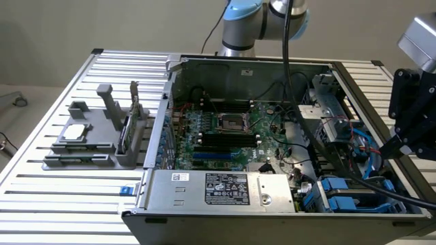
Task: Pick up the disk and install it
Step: 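Insert the disk into the insertion slot, then insert the first disk wire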
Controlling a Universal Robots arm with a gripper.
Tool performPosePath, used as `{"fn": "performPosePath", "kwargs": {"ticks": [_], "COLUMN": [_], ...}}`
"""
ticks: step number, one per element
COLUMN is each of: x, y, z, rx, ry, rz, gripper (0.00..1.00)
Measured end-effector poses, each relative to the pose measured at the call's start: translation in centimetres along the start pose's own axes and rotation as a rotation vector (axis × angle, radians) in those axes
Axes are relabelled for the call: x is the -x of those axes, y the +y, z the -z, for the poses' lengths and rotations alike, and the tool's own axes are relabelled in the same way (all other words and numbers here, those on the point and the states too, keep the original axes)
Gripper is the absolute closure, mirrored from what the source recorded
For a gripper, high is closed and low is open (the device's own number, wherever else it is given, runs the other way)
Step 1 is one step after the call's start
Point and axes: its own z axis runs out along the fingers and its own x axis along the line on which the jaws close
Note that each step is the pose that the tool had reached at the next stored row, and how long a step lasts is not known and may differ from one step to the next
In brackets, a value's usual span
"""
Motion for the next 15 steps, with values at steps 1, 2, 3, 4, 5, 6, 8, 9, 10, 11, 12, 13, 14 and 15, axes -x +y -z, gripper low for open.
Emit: {"fn": "performPosePath", "kwargs": {"ticks": [1, 2, 3, 4, 5, 6, 8, 9, 10, 11, 12, 13, 14, 15], "x": [0.04, 0.07, 0.08, 0.08, 0.08, 0.09, 0.09, 0.09, 0.09, 0.09, 0.09, 0.09, 0.09, 0.09], "y": [-0.01, -0.01, -0.02, -0.02, -0.02, -0.02, -0.02, -0.01, 0.01, 0.02, 0.03, 0.02, 0.02, 0.03], "z": [0.00, -0.01, 0.00, 0.00, 0.00, 0.00, 0.00, 0.00, 0.00, 0.00, 0.00, 0.00, 0.00, -0.01], "rx": [0.0000, 0.0003, 0.0010, 0.0020, 0.0025, 0.0026, 0.0018, 0.0012, 0.0005, -0.0004, -0.0013, -0.0023, -0.0034, -0.0045], "ry": [0.0001, 0.0000, 0.0001, 0.0000, 0.0001, 0.0001, 0.0001, 0.0002, 0.0002, 0.0003, 0.0004, 0.0005, 0.0007, 0.0007], "rz": [0.000, 0.000, -0.001, -0.001, -0.002, -0.005, -0.017, -0.026, -0.037, -0.050, -0.063, -0.079, -0.095, -0.112], "gripper": [0.89, 0.89, 0.89, 0.89, 0.88, 0.88, 0.76, 0.70, 0.70, 0.70, 0.63, 0.63, 0.63, 0.63]}}
